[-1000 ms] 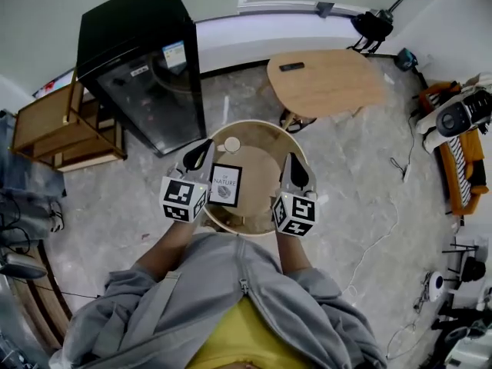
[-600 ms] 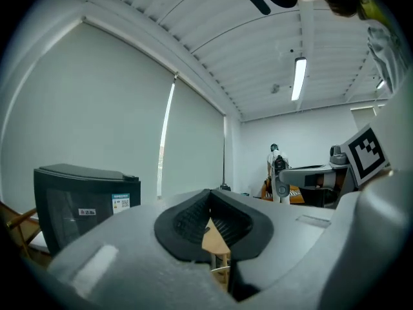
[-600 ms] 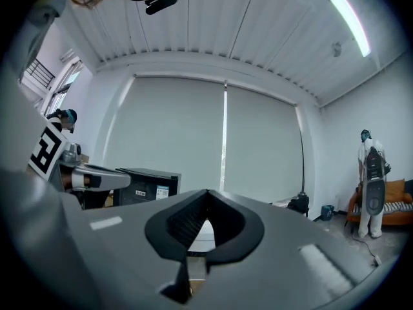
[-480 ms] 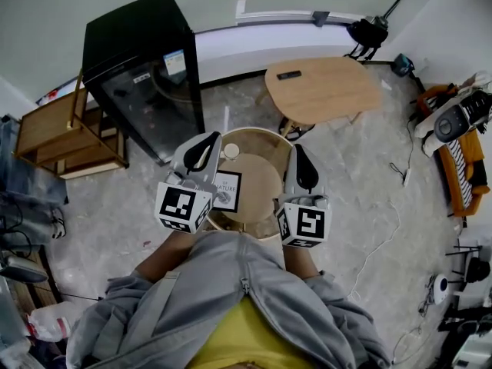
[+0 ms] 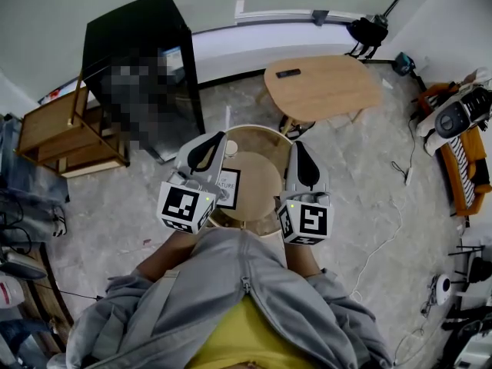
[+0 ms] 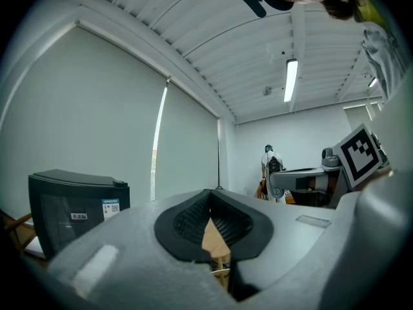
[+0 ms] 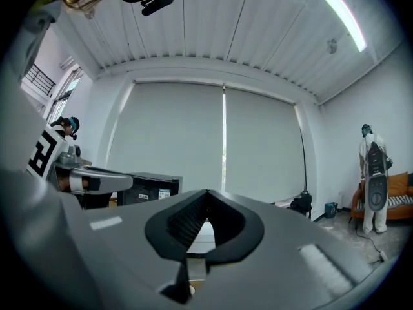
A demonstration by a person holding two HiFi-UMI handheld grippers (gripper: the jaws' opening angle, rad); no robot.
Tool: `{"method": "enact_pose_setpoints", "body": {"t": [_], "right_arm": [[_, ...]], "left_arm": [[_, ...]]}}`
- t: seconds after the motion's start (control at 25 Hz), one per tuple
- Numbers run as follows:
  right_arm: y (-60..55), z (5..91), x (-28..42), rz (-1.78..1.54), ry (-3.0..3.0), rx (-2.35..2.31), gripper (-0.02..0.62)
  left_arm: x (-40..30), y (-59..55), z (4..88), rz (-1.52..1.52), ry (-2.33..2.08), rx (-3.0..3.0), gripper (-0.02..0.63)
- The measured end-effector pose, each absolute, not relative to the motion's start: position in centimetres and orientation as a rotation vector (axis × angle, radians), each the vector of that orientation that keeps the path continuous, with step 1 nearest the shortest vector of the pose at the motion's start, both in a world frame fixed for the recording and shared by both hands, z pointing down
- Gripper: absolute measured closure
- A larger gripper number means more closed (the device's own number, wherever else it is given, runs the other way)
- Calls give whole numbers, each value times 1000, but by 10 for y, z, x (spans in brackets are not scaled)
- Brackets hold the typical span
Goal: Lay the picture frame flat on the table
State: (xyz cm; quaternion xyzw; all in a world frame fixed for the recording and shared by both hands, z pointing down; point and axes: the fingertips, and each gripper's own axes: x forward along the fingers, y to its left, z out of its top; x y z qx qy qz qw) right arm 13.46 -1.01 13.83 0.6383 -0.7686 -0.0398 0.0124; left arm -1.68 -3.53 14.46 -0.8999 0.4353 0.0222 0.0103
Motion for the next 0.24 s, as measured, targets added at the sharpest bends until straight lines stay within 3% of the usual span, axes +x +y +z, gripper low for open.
{"method": "enact_pose_setpoints", "body": {"t": [0.24], "right_arm": [[5,146,154,-125,-2413,1968,595]], "left_arm": [[7,-14,152,88,1350,-2811,603]]}}
